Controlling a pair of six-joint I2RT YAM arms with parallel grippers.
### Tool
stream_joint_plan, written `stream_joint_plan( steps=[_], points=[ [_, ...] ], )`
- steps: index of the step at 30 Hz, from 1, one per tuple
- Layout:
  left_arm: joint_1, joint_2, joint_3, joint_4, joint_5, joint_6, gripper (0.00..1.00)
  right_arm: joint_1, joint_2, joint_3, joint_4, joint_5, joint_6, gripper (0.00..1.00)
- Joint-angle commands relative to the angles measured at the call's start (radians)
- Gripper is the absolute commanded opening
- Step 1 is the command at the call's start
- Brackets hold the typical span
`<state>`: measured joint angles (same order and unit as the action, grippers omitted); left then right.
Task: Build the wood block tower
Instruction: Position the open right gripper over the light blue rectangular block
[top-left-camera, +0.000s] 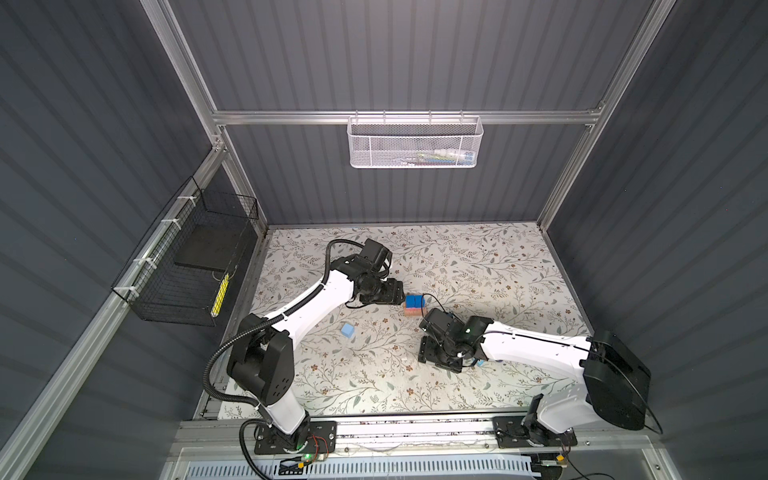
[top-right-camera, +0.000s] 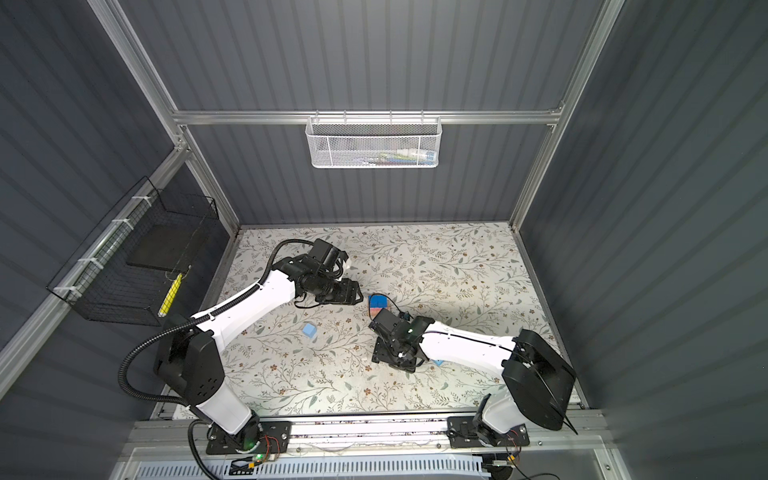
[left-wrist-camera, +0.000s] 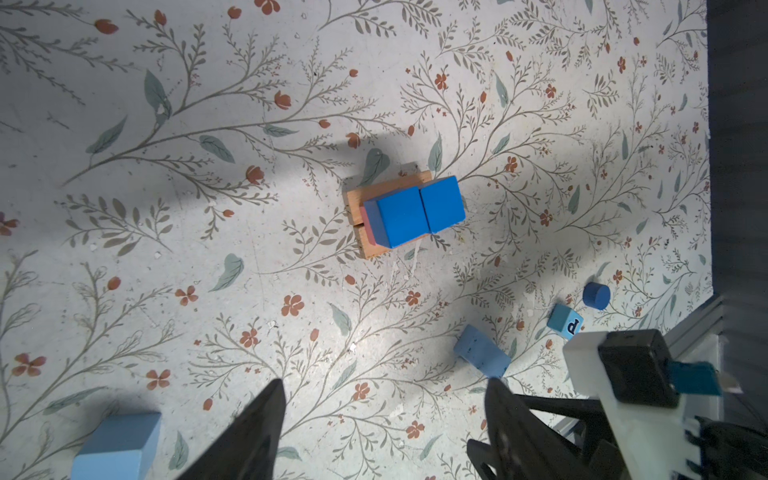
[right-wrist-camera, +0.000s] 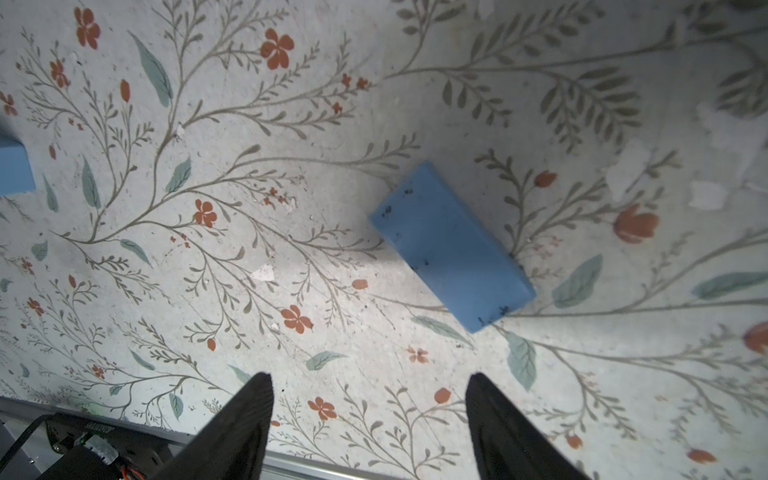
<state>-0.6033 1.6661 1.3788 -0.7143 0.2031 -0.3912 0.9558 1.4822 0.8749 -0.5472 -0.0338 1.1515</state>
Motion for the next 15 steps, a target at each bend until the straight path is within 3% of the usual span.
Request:
stream_joint_plan(
  steps=[1,15],
  points=[
    [-0.003,-0.028,-0.004,-0.034,-0.016,0.025,0.76,0.003,0.025,-0.007,0.008,0.008,0.0,0.77],
    [-0.001,0.015,0.014,-0.042,-0.02,0.027,0.77,-0.023,0.121,-0.008,0.064,-0.029,-0.025,0.81]
  ],
)
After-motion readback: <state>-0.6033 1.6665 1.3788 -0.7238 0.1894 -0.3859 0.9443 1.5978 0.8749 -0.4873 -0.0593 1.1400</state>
